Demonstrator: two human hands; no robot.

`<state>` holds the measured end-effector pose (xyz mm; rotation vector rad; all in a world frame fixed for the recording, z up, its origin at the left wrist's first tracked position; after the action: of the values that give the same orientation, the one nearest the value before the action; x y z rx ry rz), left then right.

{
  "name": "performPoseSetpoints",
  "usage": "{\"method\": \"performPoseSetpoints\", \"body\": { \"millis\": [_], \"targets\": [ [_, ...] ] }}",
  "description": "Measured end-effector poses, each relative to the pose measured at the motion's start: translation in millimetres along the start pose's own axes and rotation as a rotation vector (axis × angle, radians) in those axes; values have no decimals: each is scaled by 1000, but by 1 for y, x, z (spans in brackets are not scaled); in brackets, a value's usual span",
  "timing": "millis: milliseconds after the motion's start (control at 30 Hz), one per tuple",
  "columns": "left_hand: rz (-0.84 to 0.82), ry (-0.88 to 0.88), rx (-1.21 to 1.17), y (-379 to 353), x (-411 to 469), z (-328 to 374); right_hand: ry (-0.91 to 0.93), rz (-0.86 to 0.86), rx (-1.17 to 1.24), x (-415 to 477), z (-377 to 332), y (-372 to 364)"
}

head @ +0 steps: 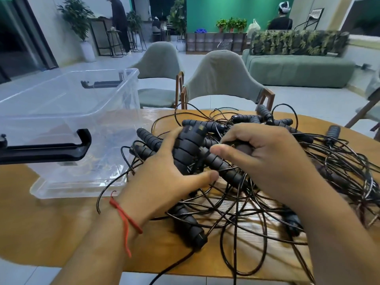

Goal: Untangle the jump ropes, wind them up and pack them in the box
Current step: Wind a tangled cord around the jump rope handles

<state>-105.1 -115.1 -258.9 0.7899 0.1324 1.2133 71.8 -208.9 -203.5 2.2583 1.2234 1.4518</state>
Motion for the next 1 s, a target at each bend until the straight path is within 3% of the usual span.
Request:
{"method": "performPoseSetpoints", "body": {
  "millis": [200, 300, 567, 833, 1000],
  "targets": [
    [-68, -139, 133, -19, -12, 8, 78, -65, 82, 0, -20, -20],
    [-46, -233, 189, -19, -19, 18, -12, -51, 182, 2, -8, -12],
    [-78, -527, 52, -26, -30, 36, -325, -260, 403, -2, 37, 0],
    [-50, -421, -390, -16, -30, 44, -527, -291, 618, -7, 55, -26],
    [100, -169, -714, -5, -14, 26, -367, -157, 479, -5, 35, -46]
  ]
}}
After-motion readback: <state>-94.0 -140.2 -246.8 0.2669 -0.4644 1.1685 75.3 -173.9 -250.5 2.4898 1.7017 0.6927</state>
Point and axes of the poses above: each hand's wrist, its own x-axis towards the middle knuckle, its own y-axis out of the back of the hand, z = x × y, the point moved 6 cm from there along x, towards the middle knuckle, and after that the axes turned 12 degrees about z, right-handed, at the moved point
